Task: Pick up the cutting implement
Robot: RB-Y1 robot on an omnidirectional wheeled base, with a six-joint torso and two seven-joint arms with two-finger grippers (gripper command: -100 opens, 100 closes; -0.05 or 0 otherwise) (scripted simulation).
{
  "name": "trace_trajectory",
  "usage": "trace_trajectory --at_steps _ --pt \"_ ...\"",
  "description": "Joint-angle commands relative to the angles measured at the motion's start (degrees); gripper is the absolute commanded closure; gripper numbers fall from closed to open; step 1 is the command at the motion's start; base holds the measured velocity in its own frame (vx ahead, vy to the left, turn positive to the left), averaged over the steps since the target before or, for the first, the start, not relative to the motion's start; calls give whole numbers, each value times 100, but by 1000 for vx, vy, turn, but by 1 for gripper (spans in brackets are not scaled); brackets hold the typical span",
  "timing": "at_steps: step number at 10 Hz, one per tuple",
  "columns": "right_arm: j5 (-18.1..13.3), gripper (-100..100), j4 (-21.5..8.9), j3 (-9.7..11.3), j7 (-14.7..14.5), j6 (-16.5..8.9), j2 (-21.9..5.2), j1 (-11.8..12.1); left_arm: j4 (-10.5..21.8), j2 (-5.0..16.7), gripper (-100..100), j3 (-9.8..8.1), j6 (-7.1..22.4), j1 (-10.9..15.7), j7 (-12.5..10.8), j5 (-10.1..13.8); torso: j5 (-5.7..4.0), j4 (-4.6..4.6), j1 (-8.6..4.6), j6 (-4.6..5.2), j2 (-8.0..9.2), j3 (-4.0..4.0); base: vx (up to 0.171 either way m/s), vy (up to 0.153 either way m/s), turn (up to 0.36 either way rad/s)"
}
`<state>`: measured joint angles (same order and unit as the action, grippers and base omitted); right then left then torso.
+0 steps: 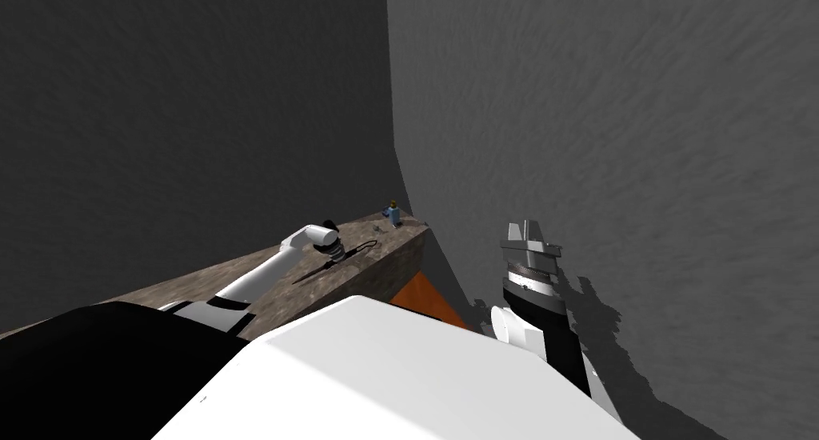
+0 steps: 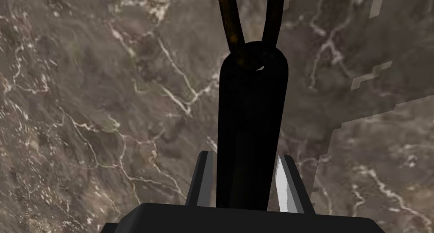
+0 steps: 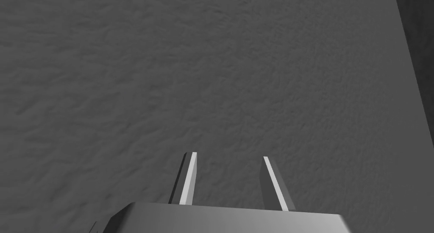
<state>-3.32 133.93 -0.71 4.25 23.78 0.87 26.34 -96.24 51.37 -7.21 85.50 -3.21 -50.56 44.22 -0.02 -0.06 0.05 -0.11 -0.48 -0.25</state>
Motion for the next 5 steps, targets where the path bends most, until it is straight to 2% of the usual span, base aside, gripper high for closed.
trace_trajectory --at_steps 1,3,4,5 --pt "0 0 0 0 0 0 0 0 -206 25 100 90 83 34 49 45 0 0 0 0 0 0 105 -32 227" --pt "0 0 0 0 0 0 0 0 -453 50 100 199 169 57 104 96 -1 0 -2 -2 5 2 108 -30 285" --pt "0 0 0 0 0 0 0 0 -331 27 100 185 110 68 95 63 -1 1 -1 1 4 2 47 -17 50" --pt "0 0 0 1 0 0 0 -2 -346 28 0 193 121 68 100 65 1 3 6 8 19 10 8 -4 -9"
